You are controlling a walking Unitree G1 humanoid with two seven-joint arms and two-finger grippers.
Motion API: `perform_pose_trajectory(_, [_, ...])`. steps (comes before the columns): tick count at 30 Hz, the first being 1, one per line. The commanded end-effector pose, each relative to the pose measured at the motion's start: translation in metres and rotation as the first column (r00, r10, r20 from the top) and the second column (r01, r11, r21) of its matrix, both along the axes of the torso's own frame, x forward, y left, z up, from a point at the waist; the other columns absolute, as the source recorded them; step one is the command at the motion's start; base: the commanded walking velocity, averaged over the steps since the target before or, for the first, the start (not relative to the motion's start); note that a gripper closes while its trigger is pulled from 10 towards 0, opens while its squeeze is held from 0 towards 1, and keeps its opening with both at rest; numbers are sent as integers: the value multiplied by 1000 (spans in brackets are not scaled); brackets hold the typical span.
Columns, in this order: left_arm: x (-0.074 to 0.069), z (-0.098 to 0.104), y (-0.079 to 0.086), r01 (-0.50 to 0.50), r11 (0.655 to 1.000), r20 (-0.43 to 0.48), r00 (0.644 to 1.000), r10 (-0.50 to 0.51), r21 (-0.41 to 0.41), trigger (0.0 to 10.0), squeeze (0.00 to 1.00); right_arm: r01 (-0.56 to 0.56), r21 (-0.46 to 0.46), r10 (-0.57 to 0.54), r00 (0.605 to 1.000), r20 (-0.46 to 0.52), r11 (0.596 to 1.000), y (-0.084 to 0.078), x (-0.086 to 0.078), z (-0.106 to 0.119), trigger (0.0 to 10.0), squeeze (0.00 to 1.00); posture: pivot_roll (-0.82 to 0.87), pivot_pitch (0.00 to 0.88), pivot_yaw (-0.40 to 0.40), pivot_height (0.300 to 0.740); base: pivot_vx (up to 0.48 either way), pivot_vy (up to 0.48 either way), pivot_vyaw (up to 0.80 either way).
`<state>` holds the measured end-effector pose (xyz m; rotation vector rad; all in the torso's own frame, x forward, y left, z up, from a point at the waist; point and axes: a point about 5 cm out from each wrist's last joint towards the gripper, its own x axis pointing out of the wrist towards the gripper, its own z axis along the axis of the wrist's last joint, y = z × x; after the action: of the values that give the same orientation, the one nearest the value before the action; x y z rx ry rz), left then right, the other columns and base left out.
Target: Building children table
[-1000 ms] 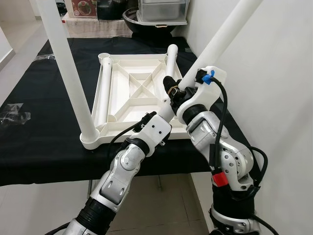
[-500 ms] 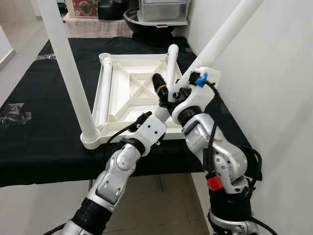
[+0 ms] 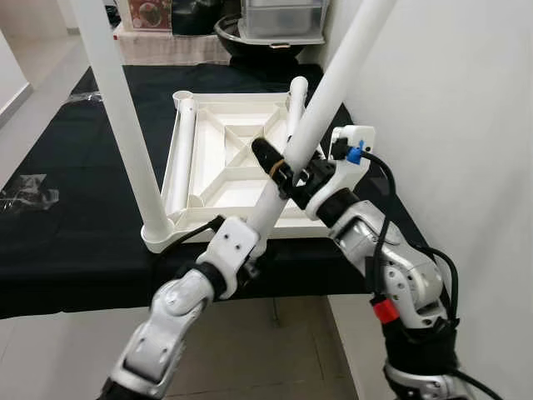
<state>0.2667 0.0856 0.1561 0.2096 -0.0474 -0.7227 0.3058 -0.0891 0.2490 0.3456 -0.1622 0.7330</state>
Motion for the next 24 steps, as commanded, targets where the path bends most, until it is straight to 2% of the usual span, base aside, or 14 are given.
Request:
perform_pose_trajectory(1, [-4,3,0,30,999,-9,999,-30,-22,10000,0,-86,3,86,996,-6,996,3,-3,-5,10000,0,97,72,-53,740,0,0,0])
perform_pose_trajectory(2, [-9,2,1,47,998,-47,998,-49,-41,10000,0,-180,-17,180,984,10,983,1,-7,-6,10000,0,101,70,-51,740,0,0,0])
perform_pose_trajectory(3, [-9,2,1,47,998,-47,998,-49,-41,10000,0,-180,-17,180,984,10,983,1,-7,-6,10000,0,101,70,-51,740,0,0,0])
perform_pose_trajectory(4, [-13,1,2,60,997,-73,995,-64,-53,10000,0,-240,-30,240,971,18,970,-1,-10,-7,10000,0,101,70,-52,740,0,0,0])
perform_pose_trajectory(6, [-26,-4,6,112,993,-105,988,-115,-34,10000,0,-396,-43,397,917,21,917,-6,-19,-9,10000,0,105,75,-54,740,0,0,0])
perform_pose_trajectory(7, [-26,-4,6,112,993,-105,988,-115,-34,10000,0,-396,-43,397,917,21,917,-6,-19,-9,10000,0,105,75,-54,740,0,0,0])
perform_pose_trajectory(9, [-38,-8,10,162,986,-143,976,-166,-38,10000,0,-532,-63,535,844,33,844,-10,-30,-9,10000,0,102,79,-52,740,0,0,0])
perform_pose_trajectory(11, [-46,-8,11,197,977,-189,959,-209,-82,10000,0,-603,-62,605,796,23,795,-14,-35,-10,10000,0,101,80,-51,740,0,0,0])
perform_pose_trajectory(15, [-56,-7,11,253,962,-216,938,-271,-106,10000,0,-662,-39,663,749,11,749,-17,-38,-12,10000,0,104,82,-47,740,0,0,0])
perform_pose_trajectory(22, [-61,-8,11,275,954,-239,925,-297,-120,10000,0,-688,-56,689,725,-4,724,-16,-39,-16,10000,0,105,85,-47,740,0,0,0])
perform_pose_trajectory(24, [-65,-7,8,272,942,-280,905,-320,-196,10000,0,-720,-65,721,693,-12,691,-14,-40,-19,10000,0,102,84,-46,740,0,0,0])
